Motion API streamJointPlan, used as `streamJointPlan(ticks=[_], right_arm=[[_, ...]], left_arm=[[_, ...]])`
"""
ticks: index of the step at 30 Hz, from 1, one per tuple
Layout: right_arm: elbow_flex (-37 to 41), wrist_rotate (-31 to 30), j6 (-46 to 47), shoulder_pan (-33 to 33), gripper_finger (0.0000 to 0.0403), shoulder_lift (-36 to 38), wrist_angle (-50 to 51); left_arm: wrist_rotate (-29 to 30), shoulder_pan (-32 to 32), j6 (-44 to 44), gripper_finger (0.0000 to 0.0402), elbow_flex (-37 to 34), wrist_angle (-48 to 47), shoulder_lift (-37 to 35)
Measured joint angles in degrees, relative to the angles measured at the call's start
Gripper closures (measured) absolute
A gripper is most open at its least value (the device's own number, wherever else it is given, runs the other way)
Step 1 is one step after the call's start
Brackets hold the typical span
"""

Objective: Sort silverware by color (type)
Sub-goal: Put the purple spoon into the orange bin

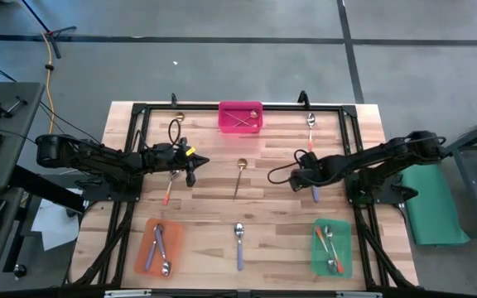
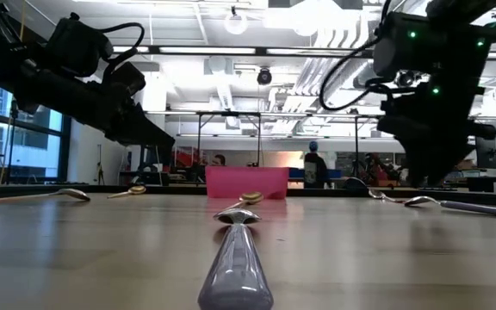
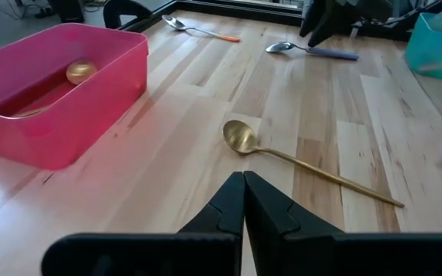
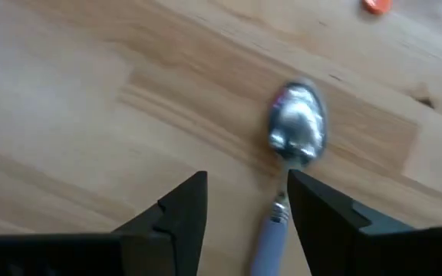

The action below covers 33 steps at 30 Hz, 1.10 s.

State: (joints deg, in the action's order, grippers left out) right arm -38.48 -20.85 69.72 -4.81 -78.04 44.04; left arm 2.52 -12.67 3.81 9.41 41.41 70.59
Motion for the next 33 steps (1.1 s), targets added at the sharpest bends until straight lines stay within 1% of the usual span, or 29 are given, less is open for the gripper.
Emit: streamJointPlan(ticks=[4,8,13,20,23,33], right_arm=[[0.0,0.0,3.3,0.0,0.024,0.0,3.2],[0.0,-0.3,3.6,1.1,0.0246,0.0,5.1],[0.0,-0.5,2.0,2.8,0.0255,0.0,4.8],[0.0,0.8,2.4,4.2,0.0267,0.0,4.7],[0.0,2.4,2.4,4.5,0.0268,0.0,4.2],[0.0,2.9,4.9,4.5,0.0268,-0.9,3.9]], left_arm=[[0.0,0.0,-0.9,0.0401,0.0,0.0,0.0],[0.0,0.0,-0.9,0.0401,0.0,0.0,0.0],[0.0,0.0,-0.9,0.0401,0.0,0.0,0.0],[0.0,0.0,-1.0,0.0401,0.0,0.0,0.0],[0.0,0.0,-1.0,0.0401,0.0,-0.1,0.0],[0.0,0.0,-0.9,0.0401,0.0,-0.1,0.0]])
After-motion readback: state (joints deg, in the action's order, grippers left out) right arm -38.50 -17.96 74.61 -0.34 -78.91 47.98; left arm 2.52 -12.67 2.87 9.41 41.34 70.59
